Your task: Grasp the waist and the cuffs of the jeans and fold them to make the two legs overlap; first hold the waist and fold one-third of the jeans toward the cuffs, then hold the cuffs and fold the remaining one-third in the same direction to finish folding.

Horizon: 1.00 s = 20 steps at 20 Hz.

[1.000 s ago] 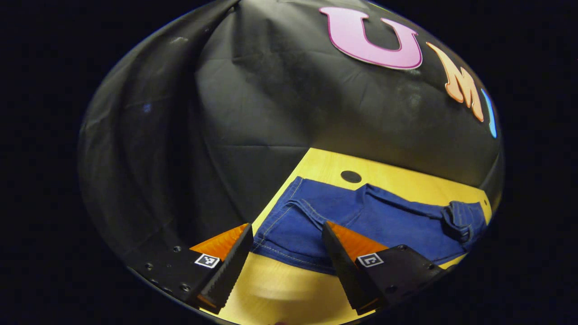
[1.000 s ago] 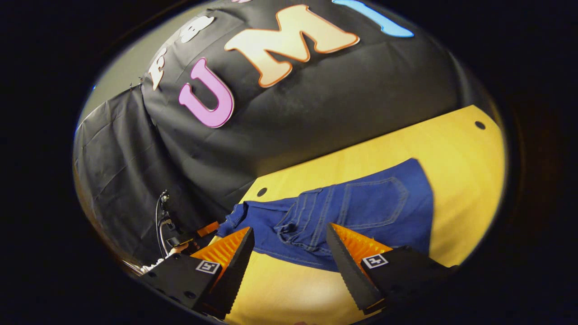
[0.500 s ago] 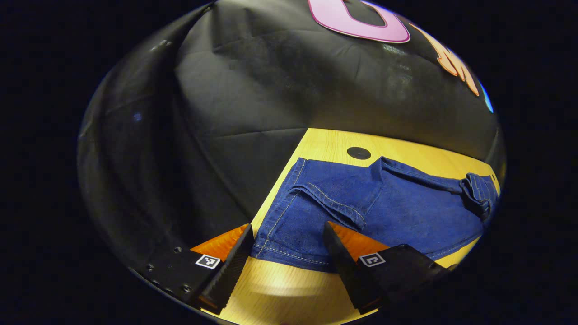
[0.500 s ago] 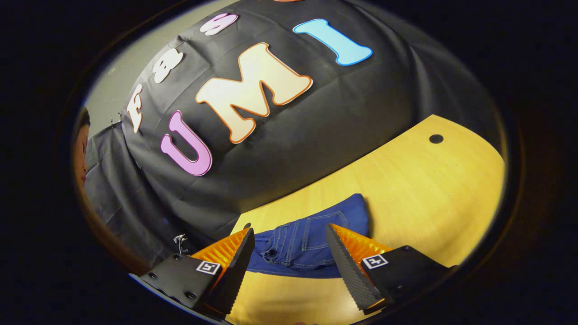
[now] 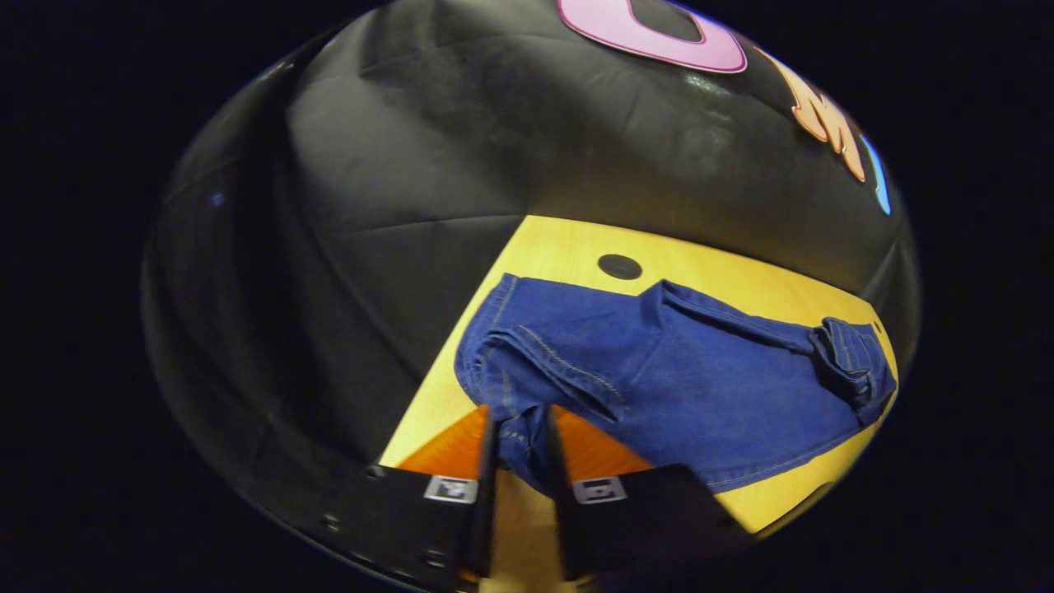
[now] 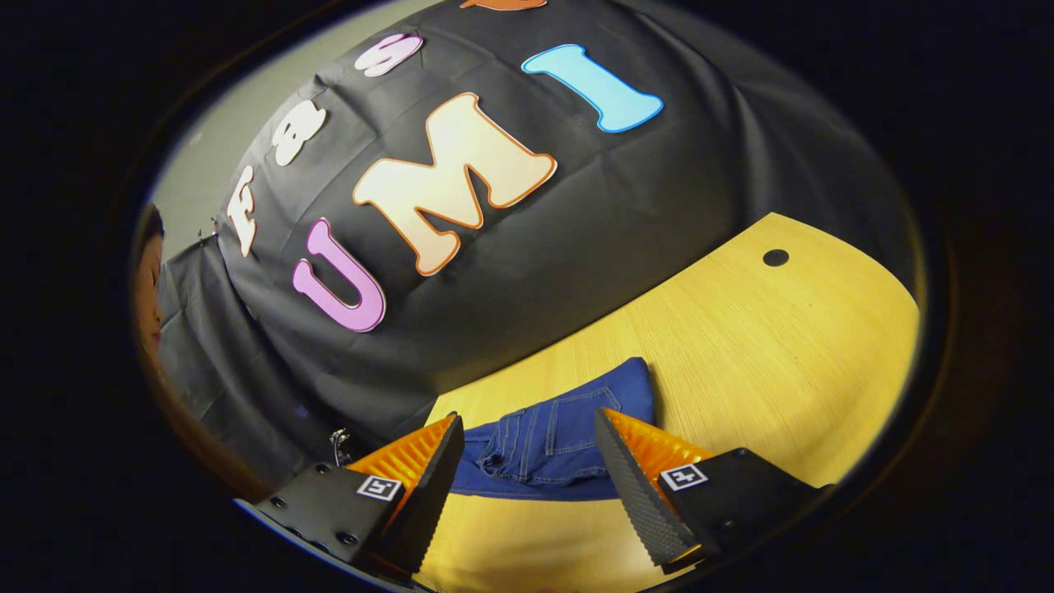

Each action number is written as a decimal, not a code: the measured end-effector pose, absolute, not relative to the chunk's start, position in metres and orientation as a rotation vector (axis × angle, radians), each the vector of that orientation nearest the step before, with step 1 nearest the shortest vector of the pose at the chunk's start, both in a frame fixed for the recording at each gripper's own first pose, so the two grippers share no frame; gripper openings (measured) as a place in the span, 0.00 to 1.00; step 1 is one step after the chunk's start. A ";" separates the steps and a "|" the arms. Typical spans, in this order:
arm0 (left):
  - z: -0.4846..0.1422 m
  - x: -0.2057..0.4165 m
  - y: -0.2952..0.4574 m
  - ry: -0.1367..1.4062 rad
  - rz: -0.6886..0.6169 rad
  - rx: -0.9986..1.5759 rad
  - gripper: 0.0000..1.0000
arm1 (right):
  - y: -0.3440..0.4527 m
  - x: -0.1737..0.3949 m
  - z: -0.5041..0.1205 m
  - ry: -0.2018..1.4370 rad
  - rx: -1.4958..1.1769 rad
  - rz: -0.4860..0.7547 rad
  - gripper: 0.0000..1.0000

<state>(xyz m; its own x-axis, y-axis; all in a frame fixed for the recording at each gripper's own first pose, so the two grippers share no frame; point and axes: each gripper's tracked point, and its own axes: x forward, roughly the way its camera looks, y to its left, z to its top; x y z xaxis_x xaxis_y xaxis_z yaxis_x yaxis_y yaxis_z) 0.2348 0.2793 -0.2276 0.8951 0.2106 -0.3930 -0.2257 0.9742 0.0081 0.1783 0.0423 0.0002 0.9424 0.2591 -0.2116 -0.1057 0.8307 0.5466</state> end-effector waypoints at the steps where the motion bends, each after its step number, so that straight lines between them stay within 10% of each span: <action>1: -0.228 0.232 0.279 0.413 0.231 -0.019 0.07 | 0.039 0.177 0.002 0.282 0.560 0.194 0.98; 20: -0.080 0.192 0.065 0.288 0.001 -0.095 0.00 | -0.051 0.159 0.015 0.260 0.559 0.185 0.94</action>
<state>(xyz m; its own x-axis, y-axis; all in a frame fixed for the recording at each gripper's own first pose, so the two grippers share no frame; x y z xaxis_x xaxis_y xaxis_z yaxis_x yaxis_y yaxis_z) 0.1922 0.0650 -0.0804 0.9590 -0.0123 -0.2832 -0.0149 0.9955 -0.0936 0.1586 -0.0512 0.0146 0.9508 0.2425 -0.1926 -0.1020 0.8326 0.5444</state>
